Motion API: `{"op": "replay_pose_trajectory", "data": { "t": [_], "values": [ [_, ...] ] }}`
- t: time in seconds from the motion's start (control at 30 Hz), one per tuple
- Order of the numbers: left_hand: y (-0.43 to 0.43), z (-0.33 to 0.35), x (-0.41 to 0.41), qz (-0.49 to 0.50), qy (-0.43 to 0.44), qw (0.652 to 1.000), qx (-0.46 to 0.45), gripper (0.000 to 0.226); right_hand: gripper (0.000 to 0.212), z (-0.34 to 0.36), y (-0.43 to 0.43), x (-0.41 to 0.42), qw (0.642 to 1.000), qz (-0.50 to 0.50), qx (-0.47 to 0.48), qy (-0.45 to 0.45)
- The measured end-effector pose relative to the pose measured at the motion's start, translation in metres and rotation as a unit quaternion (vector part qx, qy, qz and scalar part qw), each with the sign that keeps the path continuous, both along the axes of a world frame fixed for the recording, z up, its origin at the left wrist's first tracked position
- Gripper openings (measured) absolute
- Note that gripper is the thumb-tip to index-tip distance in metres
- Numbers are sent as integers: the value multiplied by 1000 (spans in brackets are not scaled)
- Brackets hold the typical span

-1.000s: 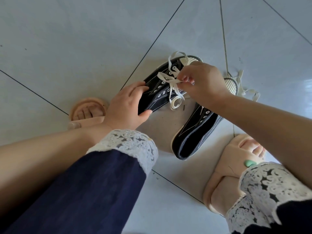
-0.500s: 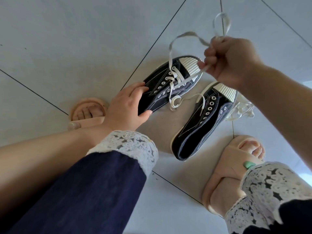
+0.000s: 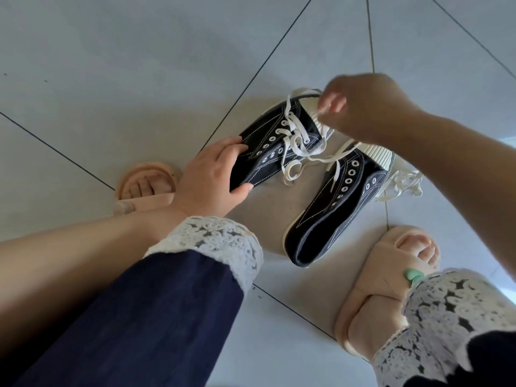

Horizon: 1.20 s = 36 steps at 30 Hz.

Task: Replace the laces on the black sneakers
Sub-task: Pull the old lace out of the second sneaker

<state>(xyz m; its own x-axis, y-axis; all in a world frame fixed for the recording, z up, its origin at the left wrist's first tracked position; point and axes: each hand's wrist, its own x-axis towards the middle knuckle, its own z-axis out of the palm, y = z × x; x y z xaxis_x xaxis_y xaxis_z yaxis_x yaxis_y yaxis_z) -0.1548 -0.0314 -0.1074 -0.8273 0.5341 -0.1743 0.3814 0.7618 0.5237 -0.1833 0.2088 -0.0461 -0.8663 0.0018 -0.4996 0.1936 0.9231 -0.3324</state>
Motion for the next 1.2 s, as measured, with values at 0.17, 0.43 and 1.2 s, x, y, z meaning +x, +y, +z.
{"op": "replay_pose_trajectory", "data": {
  "t": [0.17,0.43,1.2],
  "values": [
    [-1,0,0,-1,-4,1000,0,58,19,-9,-38,-6,998,58,-6,39],
    [-1,2,0,3,-15,1000,-4,59,29,-18,-58,-16,958,210,187,50],
    [1,3,-1,28,-20,999,-9,58,16,-24,-46,-19,994,54,64,66]
  ]
}}
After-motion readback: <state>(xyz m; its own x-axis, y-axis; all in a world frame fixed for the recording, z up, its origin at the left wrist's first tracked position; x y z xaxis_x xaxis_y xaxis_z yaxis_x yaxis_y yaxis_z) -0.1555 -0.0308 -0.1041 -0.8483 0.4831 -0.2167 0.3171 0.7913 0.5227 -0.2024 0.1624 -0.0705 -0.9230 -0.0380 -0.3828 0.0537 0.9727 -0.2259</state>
